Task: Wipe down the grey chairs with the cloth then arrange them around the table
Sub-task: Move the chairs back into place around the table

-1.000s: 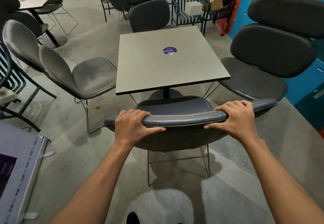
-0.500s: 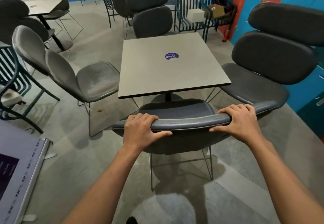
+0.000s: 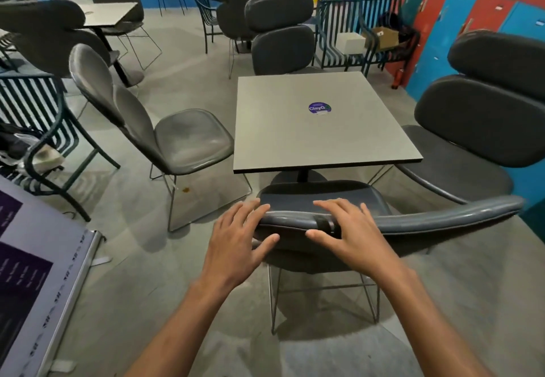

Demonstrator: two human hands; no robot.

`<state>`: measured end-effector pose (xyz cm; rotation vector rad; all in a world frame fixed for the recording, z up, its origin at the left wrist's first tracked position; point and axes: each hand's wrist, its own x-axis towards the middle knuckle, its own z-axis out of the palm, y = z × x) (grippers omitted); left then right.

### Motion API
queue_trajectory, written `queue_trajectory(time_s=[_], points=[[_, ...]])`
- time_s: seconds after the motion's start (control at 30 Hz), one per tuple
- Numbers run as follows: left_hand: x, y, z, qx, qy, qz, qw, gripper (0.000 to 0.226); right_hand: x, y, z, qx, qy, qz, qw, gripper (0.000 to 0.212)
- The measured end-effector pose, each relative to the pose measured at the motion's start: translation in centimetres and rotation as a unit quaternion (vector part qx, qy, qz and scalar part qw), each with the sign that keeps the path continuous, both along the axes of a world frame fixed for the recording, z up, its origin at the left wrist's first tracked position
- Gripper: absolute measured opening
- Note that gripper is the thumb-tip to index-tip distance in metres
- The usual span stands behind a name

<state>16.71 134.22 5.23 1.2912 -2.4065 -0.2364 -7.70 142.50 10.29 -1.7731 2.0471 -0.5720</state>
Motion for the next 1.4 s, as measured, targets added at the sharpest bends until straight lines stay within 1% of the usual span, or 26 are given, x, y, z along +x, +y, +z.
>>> queue_trajectory(time_s=[0.2, 0.3, 0.4, 0.57, 0.7, 0.83, 1.1, 1.2, 1.4], points=[[10.2, -3.4, 0.7, 0.007, 0.015, 0.061, 0.998, 0.062, 10.1, -5.8, 2.1, -0.038, -0.057, 0.035, 0.997, 0.067], [14.8, -5.2, 1.5, 0.000, 0.030, 0.092, 0.995, 0.062, 15.2, -8.5, 2.2, -0.052, -0.061, 0.060, 0.995, 0.070], [19.2, -6.9, 1.8, 0.000, 0.032, 0.121, 0.992, 0.062, 19.7, -11.4, 1.9, -0.046, -0.066, 0.074, 0.994, 0.072], [25.2, -9.8, 2.0, 0.000, 0.045, 0.151, 0.987, 0.061, 25.6, -16.0, 1.1, -0.045, -0.077, 0.116, 0.989, 0.074], [28.0, -12.4, 2.2, 0.016, 0.065, 0.184, 0.981, 0.061, 28.8, -19.7, 0.1, -0.034, -0.093, 0.142, 0.985, 0.073], [29.8, -15.9, 2.1, 0.035, 0.073, 0.198, 0.977, 0.064, 31.0, -24.3, -1.2, -0.025, -0.105, 0.146, 0.983, 0.072], [32.6, -28.4, 1.1, 0.071, 0.053, 0.196, 0.977, 0.060, 33.4, -36.1, -3.4, -0.017, -0.127, 0.126, 0.984, 0.068], [33.7, -33.1, 1.1, 0.084, 0.065, 0.189, 0.976, 0.059, 34.2, -40.6, -3.6, -0.011, -0.151, 0.111, 0.982, 0.066], [36.1, -41.4, 1.3, 0.082, 0.084, 0.203, 0.972, 0.056, 37.3, -49.2, -3.5, -0.011, -0.164, 0.106, 0.981, 0.065]])
